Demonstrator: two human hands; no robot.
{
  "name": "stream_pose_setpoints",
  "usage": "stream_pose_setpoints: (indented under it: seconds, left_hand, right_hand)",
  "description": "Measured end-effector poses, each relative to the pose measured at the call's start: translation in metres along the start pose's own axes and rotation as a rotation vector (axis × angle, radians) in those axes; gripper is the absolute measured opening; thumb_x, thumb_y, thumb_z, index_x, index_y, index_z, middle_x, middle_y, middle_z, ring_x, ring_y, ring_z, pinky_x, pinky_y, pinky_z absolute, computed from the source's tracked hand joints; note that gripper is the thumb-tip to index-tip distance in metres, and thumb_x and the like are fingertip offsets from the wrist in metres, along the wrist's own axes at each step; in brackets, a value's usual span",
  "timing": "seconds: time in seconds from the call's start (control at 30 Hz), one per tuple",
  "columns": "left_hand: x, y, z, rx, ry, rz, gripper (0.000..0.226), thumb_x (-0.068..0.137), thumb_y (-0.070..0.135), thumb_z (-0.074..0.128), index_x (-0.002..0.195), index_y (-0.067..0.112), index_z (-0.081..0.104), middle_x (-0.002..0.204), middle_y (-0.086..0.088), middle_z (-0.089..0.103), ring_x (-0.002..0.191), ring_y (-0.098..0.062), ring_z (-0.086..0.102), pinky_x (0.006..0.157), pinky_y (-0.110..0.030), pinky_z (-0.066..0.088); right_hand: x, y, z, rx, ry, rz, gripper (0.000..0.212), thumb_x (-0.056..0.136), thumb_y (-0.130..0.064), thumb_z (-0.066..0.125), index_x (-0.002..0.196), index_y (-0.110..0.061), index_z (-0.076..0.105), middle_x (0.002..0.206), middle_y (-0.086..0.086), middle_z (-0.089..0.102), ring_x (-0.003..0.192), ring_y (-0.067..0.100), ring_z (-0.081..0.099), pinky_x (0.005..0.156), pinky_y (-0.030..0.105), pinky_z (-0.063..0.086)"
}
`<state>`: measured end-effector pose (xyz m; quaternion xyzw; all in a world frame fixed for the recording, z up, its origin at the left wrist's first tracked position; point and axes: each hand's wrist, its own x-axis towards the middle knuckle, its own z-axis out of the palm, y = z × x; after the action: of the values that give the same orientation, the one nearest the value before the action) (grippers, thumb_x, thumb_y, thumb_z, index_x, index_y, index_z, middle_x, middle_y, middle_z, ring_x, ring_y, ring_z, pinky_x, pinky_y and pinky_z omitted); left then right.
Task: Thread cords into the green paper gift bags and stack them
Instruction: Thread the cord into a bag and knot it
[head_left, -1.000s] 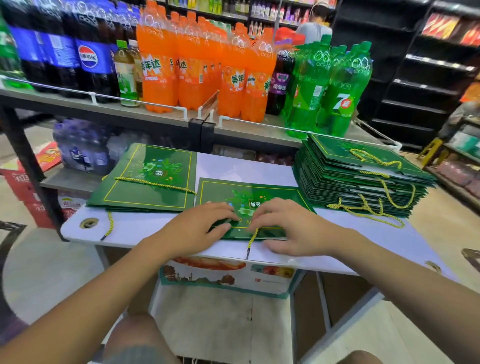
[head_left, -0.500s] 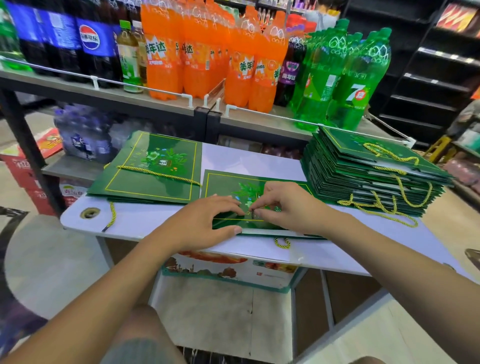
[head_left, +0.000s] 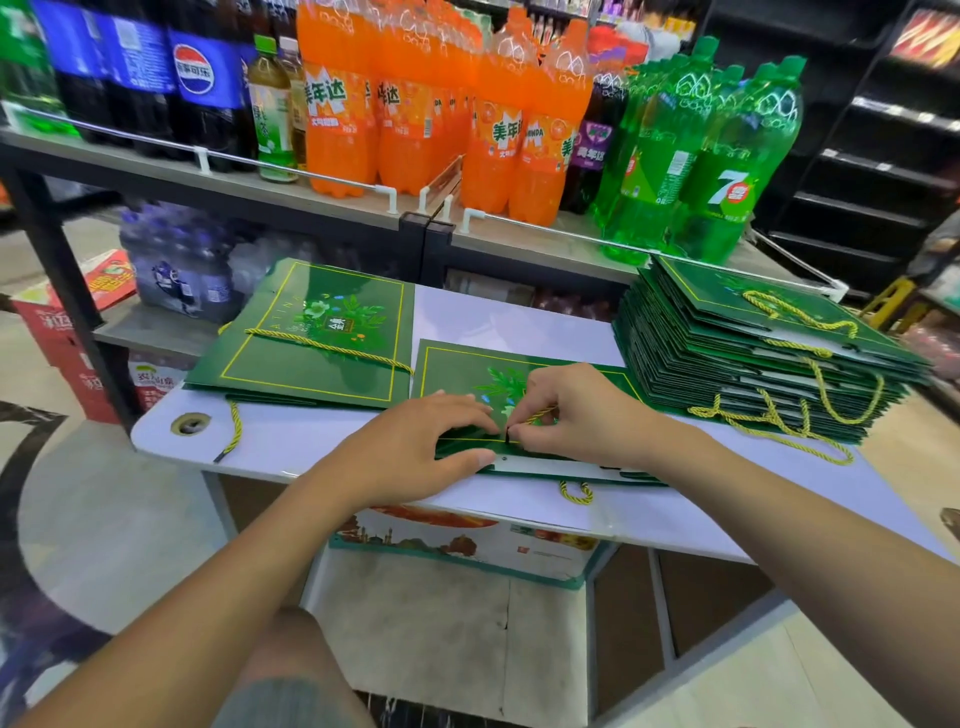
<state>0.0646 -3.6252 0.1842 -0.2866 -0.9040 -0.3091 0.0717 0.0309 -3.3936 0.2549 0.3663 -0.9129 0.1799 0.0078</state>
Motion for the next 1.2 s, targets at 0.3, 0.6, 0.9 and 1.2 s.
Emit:
stream_pose_setpoints:
  seconds: [0.3,0.6,0.9,1.2]
  left_hand:
    - [0.001,0.003,-0.001,0.010,-0.017,-0.012,0.036,0.103,0.051,0.049,0.132,0.035,0.063,0.143,0.020,0.057,0.139,0.002,0.043,0.124,-0.027,0.024]
    - [0.001,0.004,-0.002,0.016,-0.024,-0.049,0.036,0.107,0.050,0.040,0.131,0.035,0.061,0.127,0.018,0.064,0.123,-0.005,0.056,0.101,-0.034,0.047]
    - [0.002,-0.001,0.001,-0.041,0.011,-0.061,0.035,0.107,0.050,0.036,0.128,0.035,0.061,0.124,0.017,0.066,0.117,-0.007,0.059,0.096,-0.039,0.049]
    - [0.003,0.000,0.001,-0.033,0.008,-0.035,0.043,0.104,0.056,0.030,0.125,0.034,0.059,0.116,0.019,0.065,0.105,-0.005,0.059,0.088,-0.040,0.050]
  right_hand:
    - [-0.002,-0.001,0.001,0.054,-0.014,0.077,0.009,0.089,-0.026,0.078,0.096,-0.031,0.079,0.083,-0.016,0.067,0.081,-0.002,0.060,0.070,0.012,0.042]
    - [-0.008,-0.003,-0.008,0.060,-0.122,0.105,0.015,0.096,-0.049,0.062,0.103,-0.042,0.074,0.115,-0.018,0.058,0.110,0.003,0.056,0.102,0.037,0.045]
    - [-0.061,-0.049,0.019,0.234,0.323,0.339,0.033,0.097,-0.040,0.058,0.074,-0.019,0.070,0.056,0.001,0.063,0.046,0.016,0.057,0.052,0.038,0.052]
    - [-0.032,-0.048,0.061,0.774,0.390,0.646,0.022,0.099,-0.025,0.064,0.085,-0.011,0.073,0.052,0.003,0.061,0.039,0.017,0.054,0.042,0.023,0.042]
